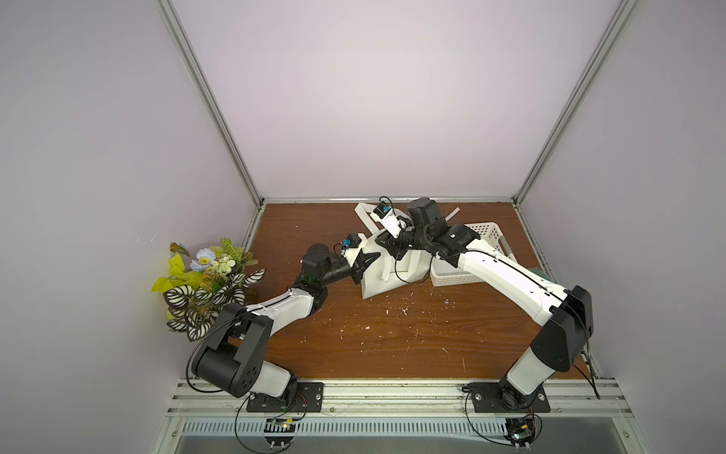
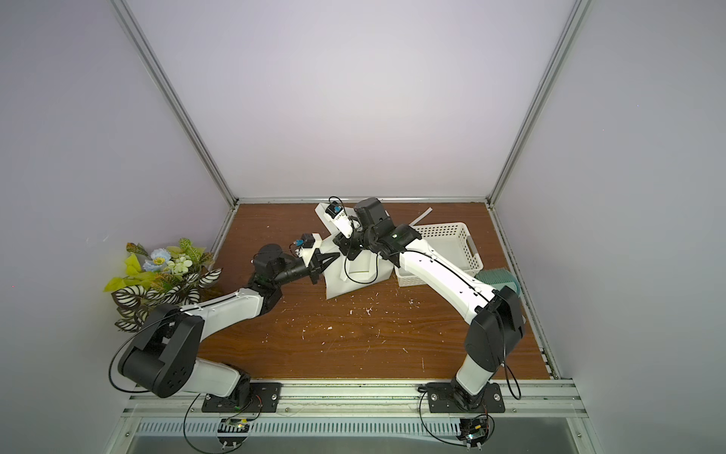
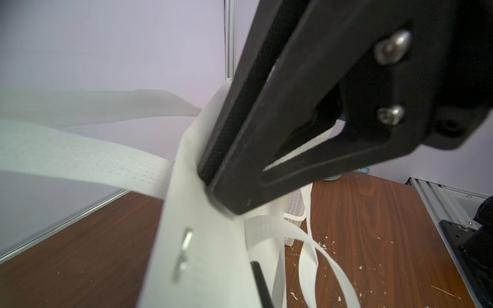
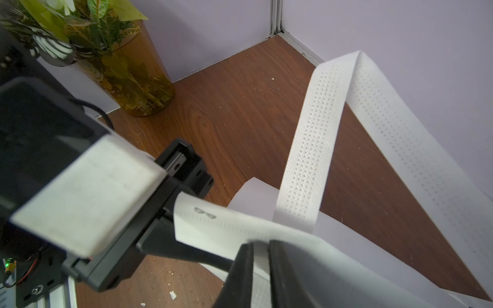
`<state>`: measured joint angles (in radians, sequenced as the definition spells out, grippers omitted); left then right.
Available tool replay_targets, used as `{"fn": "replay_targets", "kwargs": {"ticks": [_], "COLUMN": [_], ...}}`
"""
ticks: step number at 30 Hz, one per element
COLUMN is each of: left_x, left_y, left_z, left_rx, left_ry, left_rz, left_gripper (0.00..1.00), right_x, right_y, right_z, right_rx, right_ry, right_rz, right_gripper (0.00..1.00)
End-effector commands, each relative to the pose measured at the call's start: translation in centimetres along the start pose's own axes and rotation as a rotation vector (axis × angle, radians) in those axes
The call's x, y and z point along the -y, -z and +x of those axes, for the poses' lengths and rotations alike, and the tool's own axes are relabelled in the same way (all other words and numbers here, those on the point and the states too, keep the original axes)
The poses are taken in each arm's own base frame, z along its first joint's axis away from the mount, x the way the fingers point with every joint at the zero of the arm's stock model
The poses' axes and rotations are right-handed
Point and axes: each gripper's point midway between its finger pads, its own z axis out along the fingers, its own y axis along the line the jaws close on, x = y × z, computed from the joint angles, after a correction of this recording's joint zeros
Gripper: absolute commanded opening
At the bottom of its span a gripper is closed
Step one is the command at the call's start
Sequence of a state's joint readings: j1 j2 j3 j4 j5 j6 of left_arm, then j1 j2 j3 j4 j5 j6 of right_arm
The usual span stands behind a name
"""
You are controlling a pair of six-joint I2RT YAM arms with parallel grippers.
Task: Place the ice pack in the delivery bag
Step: Seal the delivery bag at the center of the board.
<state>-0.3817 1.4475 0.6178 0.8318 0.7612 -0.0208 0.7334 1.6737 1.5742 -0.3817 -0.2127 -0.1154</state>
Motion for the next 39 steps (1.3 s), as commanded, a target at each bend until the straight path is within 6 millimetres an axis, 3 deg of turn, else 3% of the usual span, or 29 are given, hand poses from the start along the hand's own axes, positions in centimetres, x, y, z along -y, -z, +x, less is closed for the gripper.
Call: {"fn": "replay_targets", "kwargs": {"ticks": [1,23,34,39], "left_x": [1.5,1.7,1.8,1.8], "left_y": [0.0,-0.1,0.0,-0.1], "left_z": [-1.9,-1.8,-1.8,-1.8], "left_rx": [0.043,0.033,0.024,0.024], "left_ry": [-0.059,-0.063,-0.077,-0.079], "left_rz": [0.045,0.047,0.037,0.038], "left_gripper": [0.01,0.01,0.01,0.01], "right_x": [-0.1,-4.6,-1.4,-2.9], "right_y": [-1.0,-3.0,-3.8,-4.2], "right_z": [0.0,-0.8,1.5,1.2], "right_rx": [-0.001,0.008,-0.076,-0.078], "right_ry": [0.003,0.021,0.017,0.014], "right_rz": [0.009,-0.084,0.036,-0.049], "right_gripper": [0.19,0.19,0.16,0.17]}}
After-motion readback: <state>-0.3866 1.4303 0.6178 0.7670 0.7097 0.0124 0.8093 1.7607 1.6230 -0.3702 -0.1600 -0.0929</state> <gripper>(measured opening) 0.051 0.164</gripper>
